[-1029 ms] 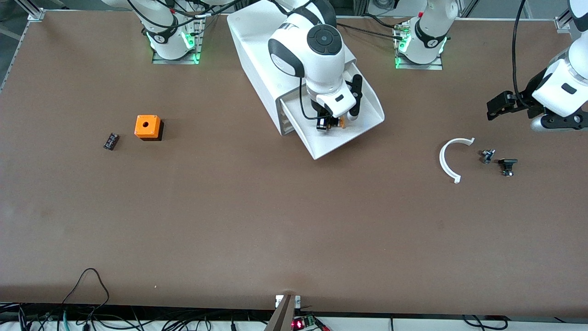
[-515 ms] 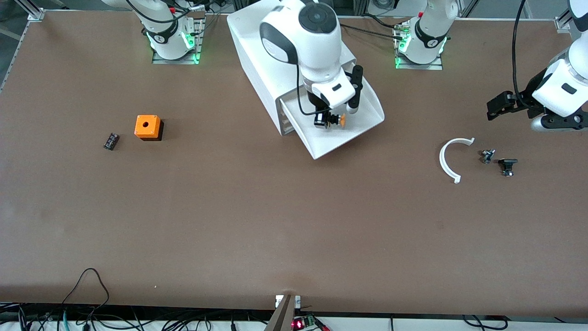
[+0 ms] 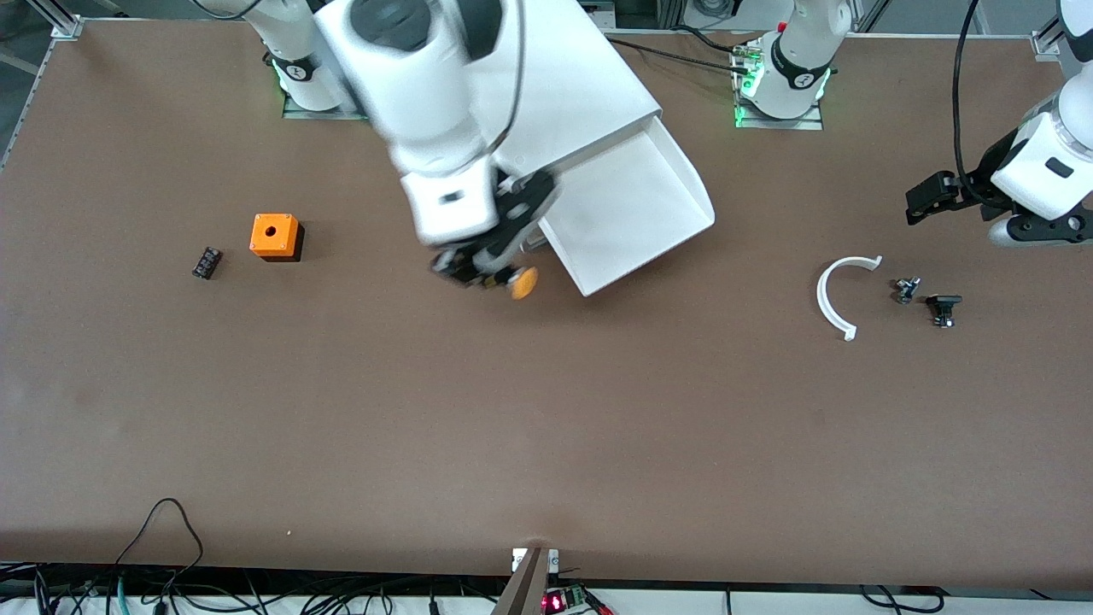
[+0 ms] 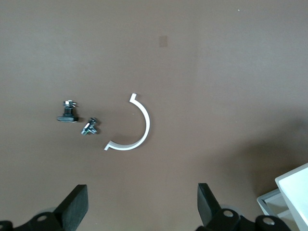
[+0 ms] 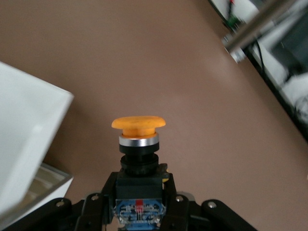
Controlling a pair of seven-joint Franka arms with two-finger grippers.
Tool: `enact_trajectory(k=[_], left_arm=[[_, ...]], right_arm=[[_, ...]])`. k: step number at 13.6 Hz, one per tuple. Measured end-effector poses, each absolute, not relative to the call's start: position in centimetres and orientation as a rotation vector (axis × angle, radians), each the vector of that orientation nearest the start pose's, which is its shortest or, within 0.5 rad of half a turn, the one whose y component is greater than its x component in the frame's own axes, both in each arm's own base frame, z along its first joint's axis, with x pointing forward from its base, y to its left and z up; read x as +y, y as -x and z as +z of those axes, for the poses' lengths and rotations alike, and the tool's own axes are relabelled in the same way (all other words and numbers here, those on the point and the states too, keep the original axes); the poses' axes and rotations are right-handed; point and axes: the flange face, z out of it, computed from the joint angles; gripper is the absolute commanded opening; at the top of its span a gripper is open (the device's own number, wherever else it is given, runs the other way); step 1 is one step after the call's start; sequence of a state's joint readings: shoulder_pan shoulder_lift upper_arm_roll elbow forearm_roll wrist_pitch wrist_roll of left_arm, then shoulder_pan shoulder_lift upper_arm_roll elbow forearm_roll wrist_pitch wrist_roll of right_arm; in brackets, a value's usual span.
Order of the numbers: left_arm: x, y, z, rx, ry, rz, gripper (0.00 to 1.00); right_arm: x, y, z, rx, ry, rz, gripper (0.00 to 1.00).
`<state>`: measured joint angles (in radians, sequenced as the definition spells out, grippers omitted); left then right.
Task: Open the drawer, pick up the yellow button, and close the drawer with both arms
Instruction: 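Lift the yellow button out of the drawer with the right gripper, then push the drawer shut with the left gripper while the right gripper holds the button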
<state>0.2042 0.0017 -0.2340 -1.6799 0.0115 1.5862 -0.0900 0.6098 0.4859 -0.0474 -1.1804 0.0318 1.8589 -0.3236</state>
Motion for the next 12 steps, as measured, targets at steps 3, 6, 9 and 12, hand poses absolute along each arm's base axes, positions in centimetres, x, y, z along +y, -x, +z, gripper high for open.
enact_trajectory(k=[3, 6, 9, 12], left_arm=[[-2.6, -57.2, 50.7, -0.169, 3.3, 0.284, 1.0], [-5.2, -59.3, 41.1, -0.341, 3.381, 0.262, 1.0], [-12.3, -58.9, 36.8, -0.533, 3.362, 0.194, 1.0], [-18.4, -56.7, 34.9, -0.709, 3.321, 0.182, 1.0]], right_arm=[[26.6, -65.9, 47.9, -0.983, 2.904, -0.13, 0.3], [21.1, -66.2, 41.7, -0.615, 3.024, 0.069, 0.3], [18.6, -64.9, 35.7, -0.413, 3.181, 0.194, 0.3], [13.2, -64.5, 30.9, -0.29, 3.206, 0.212, 0.31]])
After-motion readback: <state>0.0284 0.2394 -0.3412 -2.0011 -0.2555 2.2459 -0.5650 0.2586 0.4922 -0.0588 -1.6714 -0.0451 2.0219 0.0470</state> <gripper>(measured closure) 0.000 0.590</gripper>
